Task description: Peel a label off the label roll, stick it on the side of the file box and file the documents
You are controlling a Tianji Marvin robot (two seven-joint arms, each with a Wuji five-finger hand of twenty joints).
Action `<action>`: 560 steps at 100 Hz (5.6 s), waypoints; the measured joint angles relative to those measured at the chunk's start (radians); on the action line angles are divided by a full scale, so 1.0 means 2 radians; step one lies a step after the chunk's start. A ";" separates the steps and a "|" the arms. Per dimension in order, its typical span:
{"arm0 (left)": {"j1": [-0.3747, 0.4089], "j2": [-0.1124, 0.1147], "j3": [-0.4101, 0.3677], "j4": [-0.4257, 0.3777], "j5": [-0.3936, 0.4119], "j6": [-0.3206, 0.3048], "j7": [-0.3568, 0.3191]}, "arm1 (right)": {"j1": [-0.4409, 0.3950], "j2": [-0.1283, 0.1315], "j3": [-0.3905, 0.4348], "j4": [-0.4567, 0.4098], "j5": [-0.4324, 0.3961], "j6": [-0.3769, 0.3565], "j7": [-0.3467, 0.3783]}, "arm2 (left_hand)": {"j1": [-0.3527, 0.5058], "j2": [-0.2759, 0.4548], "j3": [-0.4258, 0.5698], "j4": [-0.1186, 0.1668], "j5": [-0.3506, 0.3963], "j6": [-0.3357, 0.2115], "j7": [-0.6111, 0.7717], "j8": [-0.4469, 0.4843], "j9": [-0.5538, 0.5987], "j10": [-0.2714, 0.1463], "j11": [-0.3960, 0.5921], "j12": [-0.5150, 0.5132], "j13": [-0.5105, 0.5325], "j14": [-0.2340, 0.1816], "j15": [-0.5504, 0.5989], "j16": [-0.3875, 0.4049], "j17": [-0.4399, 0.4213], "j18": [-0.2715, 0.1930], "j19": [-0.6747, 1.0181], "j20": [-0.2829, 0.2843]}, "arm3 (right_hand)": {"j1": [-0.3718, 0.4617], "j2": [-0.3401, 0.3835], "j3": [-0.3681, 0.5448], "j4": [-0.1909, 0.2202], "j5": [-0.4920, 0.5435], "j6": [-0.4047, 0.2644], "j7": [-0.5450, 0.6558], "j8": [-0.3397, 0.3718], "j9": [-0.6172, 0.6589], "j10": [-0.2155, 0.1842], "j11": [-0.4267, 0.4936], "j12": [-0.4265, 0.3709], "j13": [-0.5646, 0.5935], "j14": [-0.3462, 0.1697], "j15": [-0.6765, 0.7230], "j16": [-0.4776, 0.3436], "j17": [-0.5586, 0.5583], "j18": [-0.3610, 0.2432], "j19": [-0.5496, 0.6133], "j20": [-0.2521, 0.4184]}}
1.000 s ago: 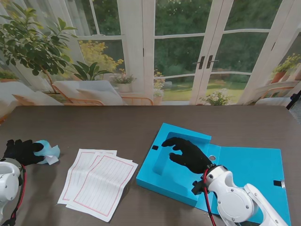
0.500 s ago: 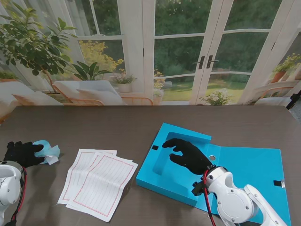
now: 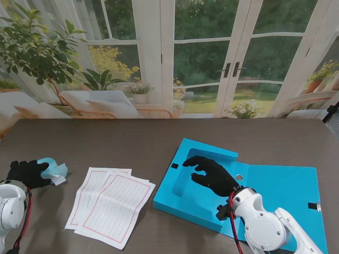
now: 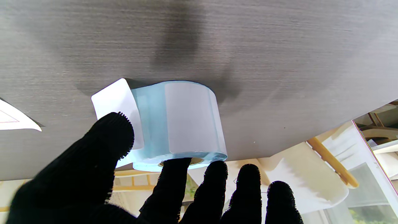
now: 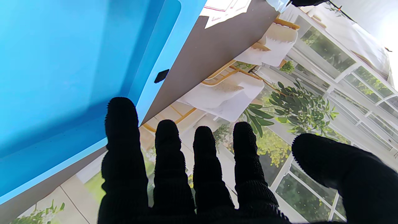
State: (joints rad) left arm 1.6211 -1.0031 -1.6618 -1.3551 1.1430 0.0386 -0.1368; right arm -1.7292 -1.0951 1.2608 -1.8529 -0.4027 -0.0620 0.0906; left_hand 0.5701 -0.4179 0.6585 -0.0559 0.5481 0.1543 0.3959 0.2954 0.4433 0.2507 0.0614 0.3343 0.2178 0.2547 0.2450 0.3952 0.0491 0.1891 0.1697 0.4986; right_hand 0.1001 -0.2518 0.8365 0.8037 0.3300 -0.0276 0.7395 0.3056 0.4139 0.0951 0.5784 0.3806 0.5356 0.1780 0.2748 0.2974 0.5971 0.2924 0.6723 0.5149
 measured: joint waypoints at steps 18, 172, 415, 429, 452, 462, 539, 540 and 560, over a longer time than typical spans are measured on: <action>0.000 0.001 0.003 0.000 0.017 0.000 -0.001 | 0.000 0.000 0.000 0.000 0.001 0.001 0.001 | 0.001 -0.009 0.032 -0.010 0.008 -0.002 0.023 0.012 -0.017 0.005 0.022 0.081 0.026 0.008 0.102 0.084 0.031 0.006 0.104 0.119 | 0.000 0.000 0.000 0.000 0.000 0.001 0.000 0.000 0.000 0.000 0.000 0.000 0.000 0.000 0.000 0.000 0.000 0.000 0.000 0.000; -0.005 0.003 0.034 0.021 0.002 0.043 0.015 | -0.002 0.000 0.000 0.000 0.008 0.008 0.008 | 0.086 -0.074 -0.003 -0.057 0.058 -0.036 0.251 0.026 -0.012 0.055 0.025 0.108 0.058 0.037 0.115 0.089 -0.001 0.021 0.354 0.108 | 0.001 0.000 0.000 0.000 0.000 0.006 0.001 0.000 0.000 0.000 0.000 0.000 0.000 0.003 0.002 0.000 0.000 0.000 -0.003 0.001; 0.059 -0.033 -0.042 -0.115 -0.258 -0.073 0.017 | 0.006 -0.004 -0.003 0.009 0.041 0.011 -0.003 | 0.021 -0.210 0.039 -0.147 0.132 -0.043 0.381 0.022 0.318 0.094 0.144 0.383 0.446 0.036 0.308 0.204 0.315 0.121 0.586 0.057 | 0.013 0.008 -0.005 0.011 0.006 0.013 0.003 0.000 0.000 0.008 0.000 0.000 0.000 0.006 0.004 0.000 0.000 0.000 -0.007 0.001; 0.049 -0.033 -0.020 -0.133 -0.282 -0.065 0.005 | 0.010 -0.005 -0.003 0.008 0.040 0.009 -0.007 | 0.021 -0.210 0.039 -0.147 0.133 -0.040 0.381 0.021 0.322 0.098 0.144 0.383 0.447 0.041 0.308 0.205 0.318 0.129 0.585 0.063 | 0.013 0.008 -0.005 0.011 0.006 0.013 0.003 0.000 0.000 0.008 0.000 0.000 0.000 0.006 0.005 0.000 0.000 0.000 -0.007 0.001; 0.021 -0.033 0.029 -0.163 -0.323 -0.029 -0.012 | 0.019 -0.006 -0.003 0.004 0.035 0.003 -0.017 | 0.060 -0.150 -0.097 -0.134 0.133 -0.041 0.363 0.018 0.330 0.098 0.162 0.335 0.458 0.045 0.308 0.210 0.329 0.137 0.584 0.065 | 0.013 0.008 -0.005 0.011 0.011 0.018 0.007 0.000 0.006 0.010 0.006 0.000 0.009 0.010 0.009 0.000 0.000 0.000 -0.007 0.001; 0.007 -0.033 0.050 -0.174 -0.339 -0.015 -0.017 | 0.025 -0.006 -0.006 0.001 0.032 0.001 -0.021 | 0.068 -0.150 -0.109 -0.134 0.133 -0.041 0.361 0.018 0.330 0.098 0.163 0.330 0.458 0.045 0.308 0.210 0.329 0.137 0.584 0.066 | 0.013 0.008 -0.005 0.011 0.011 0.018 0.007 0.000 0.013 0.013 0.008 0.000 0.010 0.012 0.012 0.000 0.000 0.000 -0.007 0.001; -0.049 -0.047 0.169 -0.203 -0.416 0.050 -0.001 | 0.079 -0.024 -0.057 0.004 -0.046 -0.009 -0.122 | 0.073 -0.130 -0.132 -0.129 0.133 -0.041 0.355 0.018 0.335 0.102 0.170 0.325 0.460 0.054 0.309 0.210 0.330 0.153 0.588 0.070 | 0.092 -0.111 0.022 0.070 0.086 0.043 0.052 0.004 0.108 0.030 0.084 0.059 0.110 0.024 0.207 0.091 0.007 0.012 0.179 0.002; -0.049 -0.047 0.170 -0.203 -0.416 0.050 -0.001 | 0.080 -0.024 -0.057 0.005 -0.049 -0.009 -0.122 | 0.073 -0.130 -0.132 -0.129 0.133 -0.041 0.355 0.018 0.335 0.102 0.170 0.325 0.460 0.054 0.309 0.210 0.330 0.153 0.588 0.070 | 0.094 -0.116 0.024 0.070 0.086 0.043 0.052 0.005 0.108 0.030 0.086 0.060 0.110 0.024 0.210 0.093 0.007 0.012 0.181 0.002; -0.058 -0.049 0.187 -0.205 -0.430 0.063 -0.001 | 0.098 -0.024 -0.074 0.013 -0.090 -0.008 -0.140 | 0.073 -0.130 -0.132 -0.129 0.133 -0.040 0.355 0.018 0.335 0.102 0.170 0.325 0.460 0.055 0.312 0.210 0.330 0.154 0.590 0.070 | 0.125 -0.190 0.046 0.096 0.097 0.042 0.067 0.014 0.113 0.029 0.117 0.093 0.126 0.017 0.265 0.118 0.007 0.013 0.224 0.003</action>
State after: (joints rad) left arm 1.5049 -1.1004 -1.2873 -1.7646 0.2823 0.1652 -0.1395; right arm -1.5330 -1.1425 1.1119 -1.8278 -0.5823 -0.0777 -0.1888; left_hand 0.7170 -0.6780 0.3940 -0.3146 0.8145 0.0741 1.1057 0.3315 1.1138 0.4550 0.4010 0.9846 1.1377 0.3638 0.8681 0.8154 0.7093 0.4966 1.3487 0.6382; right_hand 0.3499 -0.6321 0.9282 0.9960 0.5231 0.0569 0.8738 0.3329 0.6401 0.1537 0.8119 0.5667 0.7869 0.2125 0.8046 0.5325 0.6114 0.3176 1.1198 0.5203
